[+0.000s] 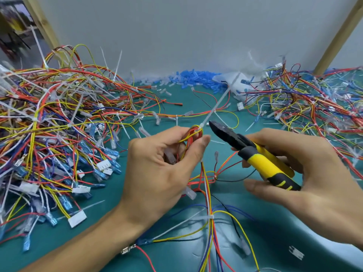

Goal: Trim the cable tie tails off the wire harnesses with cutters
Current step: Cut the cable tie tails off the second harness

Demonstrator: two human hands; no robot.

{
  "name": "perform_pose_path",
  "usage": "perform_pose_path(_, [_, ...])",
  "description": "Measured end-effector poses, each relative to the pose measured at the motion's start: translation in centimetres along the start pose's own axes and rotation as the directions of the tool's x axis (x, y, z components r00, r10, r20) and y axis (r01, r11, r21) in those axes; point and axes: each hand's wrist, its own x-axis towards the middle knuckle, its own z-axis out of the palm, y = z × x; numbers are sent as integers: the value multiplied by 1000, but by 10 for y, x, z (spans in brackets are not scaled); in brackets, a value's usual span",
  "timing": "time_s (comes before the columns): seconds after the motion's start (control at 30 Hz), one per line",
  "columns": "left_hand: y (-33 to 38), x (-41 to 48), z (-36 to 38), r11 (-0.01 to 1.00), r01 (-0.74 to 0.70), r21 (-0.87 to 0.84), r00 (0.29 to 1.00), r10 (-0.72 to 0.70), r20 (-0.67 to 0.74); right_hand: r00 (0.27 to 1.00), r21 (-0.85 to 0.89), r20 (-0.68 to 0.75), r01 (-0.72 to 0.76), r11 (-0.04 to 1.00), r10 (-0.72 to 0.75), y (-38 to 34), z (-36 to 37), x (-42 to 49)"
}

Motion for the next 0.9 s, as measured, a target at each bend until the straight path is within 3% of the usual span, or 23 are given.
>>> perform_pose_path(0.53, [4, 1, -2, 996, -55, 71, 998, 57, -18, 999, 18, 17, -41, 999, 41, 2, 1, 0])
perform_pose_path(0.9, [6, 0, 0, 958, -170, 232, 985, 163, 49, 998, 1, 53, -40, 999, 40, 4, 8, -1])
